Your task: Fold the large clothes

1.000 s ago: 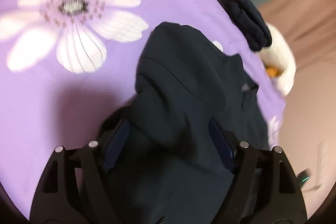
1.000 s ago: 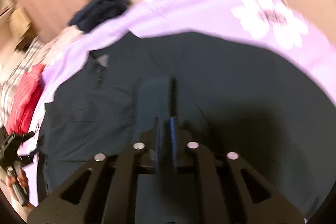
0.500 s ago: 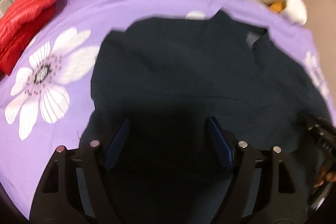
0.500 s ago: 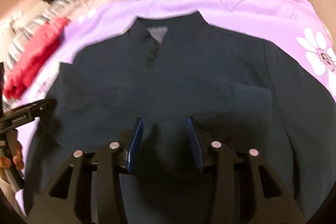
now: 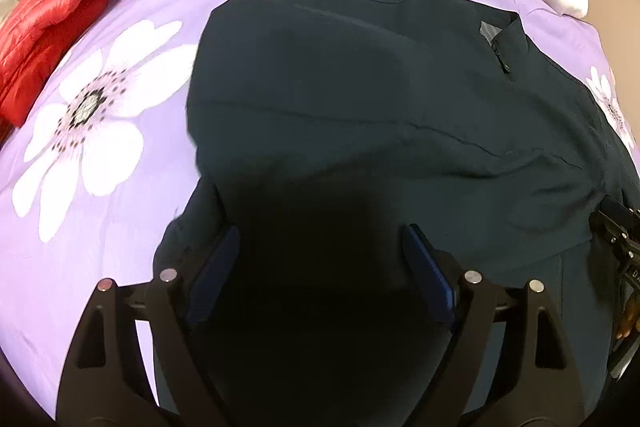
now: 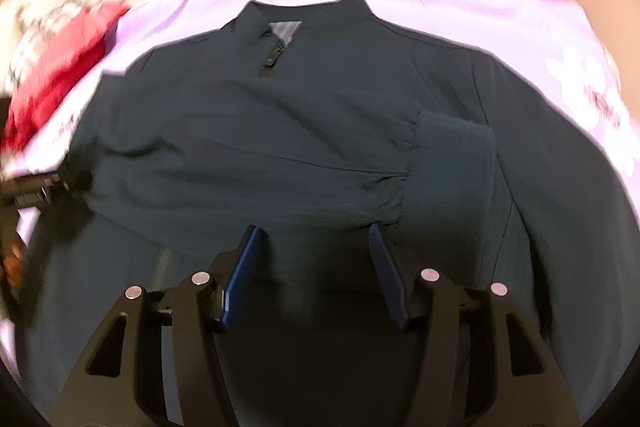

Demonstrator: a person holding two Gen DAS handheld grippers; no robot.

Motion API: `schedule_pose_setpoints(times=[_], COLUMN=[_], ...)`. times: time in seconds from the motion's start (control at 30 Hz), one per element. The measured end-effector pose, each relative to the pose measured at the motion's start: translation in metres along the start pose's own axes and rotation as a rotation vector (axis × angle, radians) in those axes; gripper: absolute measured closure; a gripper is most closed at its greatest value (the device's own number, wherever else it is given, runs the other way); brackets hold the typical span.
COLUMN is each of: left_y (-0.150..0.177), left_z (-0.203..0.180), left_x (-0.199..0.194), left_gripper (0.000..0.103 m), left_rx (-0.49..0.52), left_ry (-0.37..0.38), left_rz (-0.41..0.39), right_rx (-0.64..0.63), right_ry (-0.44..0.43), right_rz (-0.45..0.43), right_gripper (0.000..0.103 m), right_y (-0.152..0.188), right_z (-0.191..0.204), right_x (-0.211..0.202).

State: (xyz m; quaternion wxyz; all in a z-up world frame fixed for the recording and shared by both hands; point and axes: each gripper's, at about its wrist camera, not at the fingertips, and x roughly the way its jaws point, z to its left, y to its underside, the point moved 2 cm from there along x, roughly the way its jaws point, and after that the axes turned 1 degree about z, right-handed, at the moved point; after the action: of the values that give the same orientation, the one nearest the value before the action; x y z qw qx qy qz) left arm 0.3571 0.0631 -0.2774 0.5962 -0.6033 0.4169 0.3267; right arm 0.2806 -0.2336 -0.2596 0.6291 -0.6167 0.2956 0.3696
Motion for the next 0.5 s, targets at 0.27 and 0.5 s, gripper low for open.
schedule_pose_setpoints(times=[0.27,0.5], left_y=[0.055,0.131], left_z=[0.006,0.001], left_x=[-0.063,-0.109], left_gripper=[0.006,0.002], left_rx=[-0.022,-0.087], left_ry=[0.092,0.253], left_rz=[-0.028,0.018], right_rx=[0.141,0.368], right_ry=[-0.163,-0.211], right_rz=[-0.116,-0.162], right_gripper=[0.034,0.029], right_y=[0.041,0.126], right_z=[-0.005,-0.045], right_x=[-0.08,-0.146])
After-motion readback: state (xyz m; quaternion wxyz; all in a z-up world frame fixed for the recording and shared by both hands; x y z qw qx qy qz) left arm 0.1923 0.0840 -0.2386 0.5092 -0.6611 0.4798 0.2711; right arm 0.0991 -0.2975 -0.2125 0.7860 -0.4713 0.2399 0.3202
